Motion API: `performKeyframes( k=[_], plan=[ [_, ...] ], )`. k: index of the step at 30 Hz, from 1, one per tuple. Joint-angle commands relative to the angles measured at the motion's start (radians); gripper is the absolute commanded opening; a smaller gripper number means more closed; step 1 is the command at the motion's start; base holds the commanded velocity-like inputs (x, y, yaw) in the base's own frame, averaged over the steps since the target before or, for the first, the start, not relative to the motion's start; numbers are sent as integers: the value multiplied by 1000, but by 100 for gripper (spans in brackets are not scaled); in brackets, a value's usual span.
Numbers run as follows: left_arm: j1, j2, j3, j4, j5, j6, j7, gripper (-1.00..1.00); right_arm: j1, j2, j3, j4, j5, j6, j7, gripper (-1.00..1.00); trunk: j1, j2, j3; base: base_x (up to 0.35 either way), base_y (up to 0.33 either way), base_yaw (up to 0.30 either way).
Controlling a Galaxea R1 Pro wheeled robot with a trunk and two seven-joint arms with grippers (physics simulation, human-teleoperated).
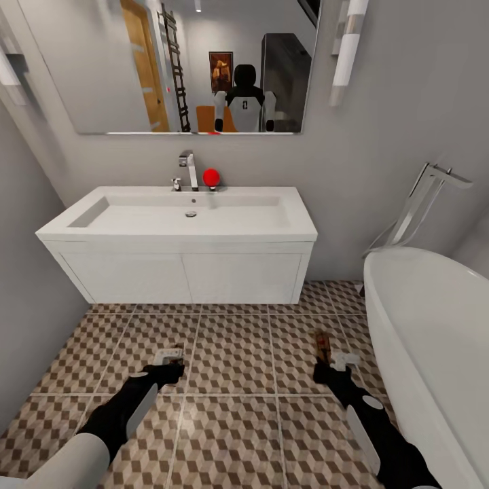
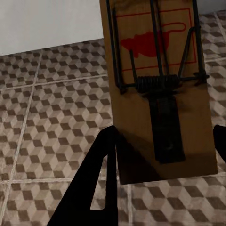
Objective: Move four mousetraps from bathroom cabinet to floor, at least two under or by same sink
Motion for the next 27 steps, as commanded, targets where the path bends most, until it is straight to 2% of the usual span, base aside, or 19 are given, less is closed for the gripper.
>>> performKeyframes(
  k=[1,10,16,22,27],
  plan=[
    [0,2,-7,-16,11,4,10,-100,0,-1,-1,-1,-25,17,2,-100,0,0,-1,0,0,0],
    [0,2,-7,-63,11,8,12,-100,0,-31,-5,-2,-50,66,-1,-100,0,0,-1,0,0,0],
    [0,4,-8,-87,11,9,12,-100,0,-32,-2,-2,-47,87,-4,-100,0,0,-1,0,0,0],
    [0,3,-10,-92,11,10,12,-100,0,-36,0,-2,-34,77,-2,-100,0,0,-1,0,0,0],
    [0,2,-12,-95,11,10,12,-100,0,-39,2,-2,-26,9,2,-100,0,0,-1,0,0,0]
  ],
)
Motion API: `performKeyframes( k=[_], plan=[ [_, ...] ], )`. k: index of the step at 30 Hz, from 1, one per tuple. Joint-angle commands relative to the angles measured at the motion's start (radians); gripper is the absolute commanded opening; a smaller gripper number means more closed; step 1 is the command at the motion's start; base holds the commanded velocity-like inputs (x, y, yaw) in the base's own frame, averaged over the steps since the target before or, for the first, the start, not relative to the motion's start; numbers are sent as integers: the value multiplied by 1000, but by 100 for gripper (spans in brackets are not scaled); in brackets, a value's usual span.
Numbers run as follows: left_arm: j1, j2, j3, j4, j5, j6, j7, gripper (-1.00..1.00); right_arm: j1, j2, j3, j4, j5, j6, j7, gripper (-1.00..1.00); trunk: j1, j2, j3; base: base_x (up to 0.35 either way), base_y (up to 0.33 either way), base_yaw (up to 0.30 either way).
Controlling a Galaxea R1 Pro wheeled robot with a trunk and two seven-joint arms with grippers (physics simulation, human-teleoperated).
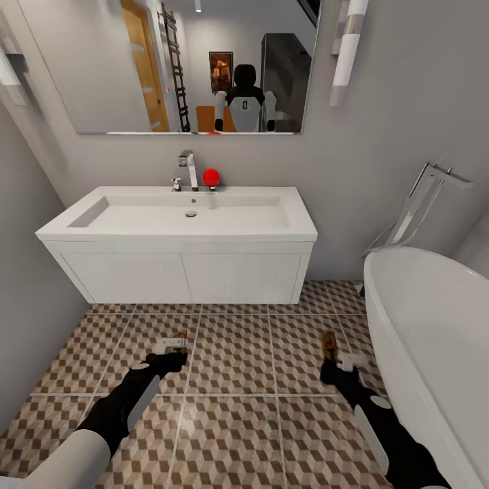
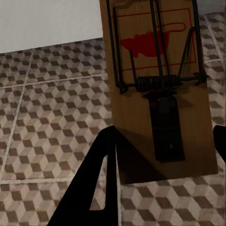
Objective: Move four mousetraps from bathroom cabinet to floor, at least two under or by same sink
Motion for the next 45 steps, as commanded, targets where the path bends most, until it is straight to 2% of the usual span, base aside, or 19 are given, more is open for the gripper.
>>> performKeyframes(
  k=[1,3,7,8,11,13,17,20,26,35,45],
  plan=[
    [-1,1,-7,-2,11,4,10,-100,0,-3,1,-1,-4,-7,1,-100,0,0,-1,0,0,0],
    [-1,1,-7,-3,11,4,9,-100,0,-8,0,-1,23,-16,0,-100,0,0,-1,0,0,0],
    [-1,1,-7,-3,11,3,9,-100,-7,-15,-3,-1,157,-8,-15,-100,0,0,-1,0,0,0],
    [-1,1,-7,-4,11,3,9,-100,-16,-15,-4,1,180,9,-24,-100,0,0,-1,0,0,0],
    [-1,1,-7,-12,11,3,10,-100,-40,-15,-4,12,209,67,-39,-100,0,0,-1,0,0,0],
    [-1,1,-7,-28,11,3,10,-100,-56,-14,-5,32,215,85,-43,-100,0,0,-1,0,0,0],
    [-1,1,-7,-79,11,5,10,-100,-131,-11,-5,133,217,90,-44,-100,0,0,-1,0,0,0],
    [0,2,-7,-100,11,5,11,-100,-156,-6,-4,177,216,87,-45,-100,0,0,-1,0,0,0],
    [1,2,-8,-105,11,5,11,-100,-164,12,-1,199,216,78,-42,-100,0,0,-1,0,0,0],
    [1,1,-8,-103,11,5,11,-100,-164,29,6,201,216,-73,-33,-100,0,0,-1,0,0,0],
    [1,1,-8,-99,11,5,11,-100,-164,27,6,201,219,-88,-32,-100,0,0,-1,0,0,0]
  ],
)
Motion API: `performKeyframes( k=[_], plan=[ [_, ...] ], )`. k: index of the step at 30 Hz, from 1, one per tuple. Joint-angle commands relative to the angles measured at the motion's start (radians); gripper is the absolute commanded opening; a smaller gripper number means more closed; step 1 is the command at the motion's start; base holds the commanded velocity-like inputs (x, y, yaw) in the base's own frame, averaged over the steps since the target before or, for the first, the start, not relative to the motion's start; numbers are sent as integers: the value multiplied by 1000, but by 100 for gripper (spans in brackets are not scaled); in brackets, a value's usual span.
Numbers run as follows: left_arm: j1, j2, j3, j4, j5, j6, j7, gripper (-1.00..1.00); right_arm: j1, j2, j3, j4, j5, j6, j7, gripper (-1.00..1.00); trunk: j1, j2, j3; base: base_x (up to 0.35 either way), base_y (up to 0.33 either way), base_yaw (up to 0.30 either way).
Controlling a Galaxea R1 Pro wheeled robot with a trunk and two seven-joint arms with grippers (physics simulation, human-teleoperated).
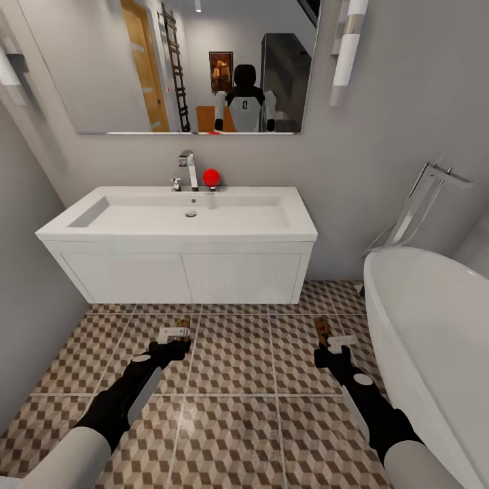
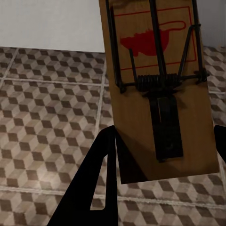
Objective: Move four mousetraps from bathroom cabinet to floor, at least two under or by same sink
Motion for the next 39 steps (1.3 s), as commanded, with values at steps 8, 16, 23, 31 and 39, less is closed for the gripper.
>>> performKeyframes(
  k=[8,16,23,31,39],
  plan=[
    [-1,0,-5,-7,11,4,10,-100,0,-1,1,-1,-2,1,2,-100,0,0,-1,0,0,0],
    [-1,0,-5,-7,11,2,10,-100,0,0,1,-3,-1,1,0,-100,0,0,-1,0,0,0],
    [-1,-1,-5,-9,11,2,10,-100,0,1,1,-8,-1,1,-2,-100,0,0,-1,0,0,0],
    [-1,-6,-5,-9,11,4,10,-100,0,3,2,-18,-1,21,-3,-100,0,0,-1,0,0,0],
    [-1,-35,5,-10,9,221,16,-100,0,23,2,-140,1,272,-16,-100,0,0,-1,0,0,0]
  ],
)
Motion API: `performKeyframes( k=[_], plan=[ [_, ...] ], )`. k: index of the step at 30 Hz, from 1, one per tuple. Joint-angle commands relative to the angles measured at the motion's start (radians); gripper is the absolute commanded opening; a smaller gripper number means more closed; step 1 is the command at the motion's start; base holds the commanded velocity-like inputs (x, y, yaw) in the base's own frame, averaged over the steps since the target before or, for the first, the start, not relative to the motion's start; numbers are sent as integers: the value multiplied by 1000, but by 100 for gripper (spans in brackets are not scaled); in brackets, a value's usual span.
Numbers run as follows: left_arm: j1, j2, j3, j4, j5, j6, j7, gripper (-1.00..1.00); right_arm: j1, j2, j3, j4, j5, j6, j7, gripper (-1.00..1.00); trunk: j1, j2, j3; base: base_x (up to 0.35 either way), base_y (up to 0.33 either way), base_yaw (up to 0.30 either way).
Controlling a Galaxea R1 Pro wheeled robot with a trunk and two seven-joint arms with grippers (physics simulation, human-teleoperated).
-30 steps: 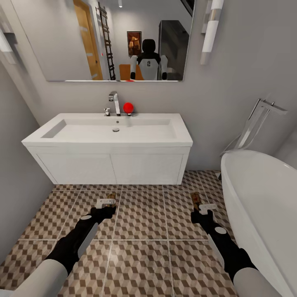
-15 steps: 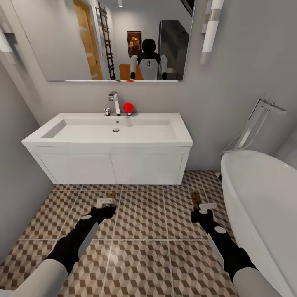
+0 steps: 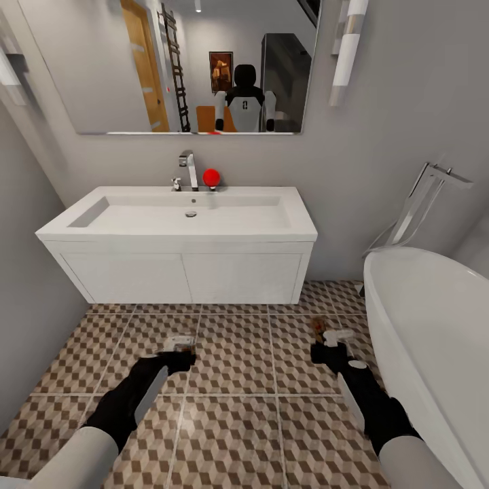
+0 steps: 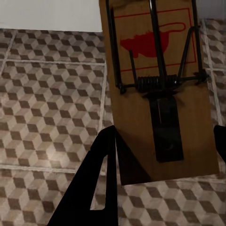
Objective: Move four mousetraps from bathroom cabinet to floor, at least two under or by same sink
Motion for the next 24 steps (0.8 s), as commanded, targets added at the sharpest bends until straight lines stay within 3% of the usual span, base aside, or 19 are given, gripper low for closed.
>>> performKeyframes(
  k=[1,5,9,16,24],
  plan=[
    [-1,-7,-4,-3,8,51,11,-100,0,2,1,-31,0,34,-8,-100,0,0,-1,0,0,0],
    [-2,-47,-3,-10,4,122,42,-100,-3,20,1,-84,-1,135,-76,-100,0,0,-1,0,0,0],
    [-3,-68,-3,-62,4,145,140,-100,-7,40,1,-111,-1,164,-106,-100,0,0,-1,0,0,0],
    [-3,-68,-2,-141,4,192,184,-100,-8,49,1,-117,-7,171,-111,-100,0,0,-1,0,0,0],
    [-4,-67,0,-156,4,196,187,-100,-8,60,1,-117,-8,181,-113,-100,0,0,-1,0,0,0]
  ],
)
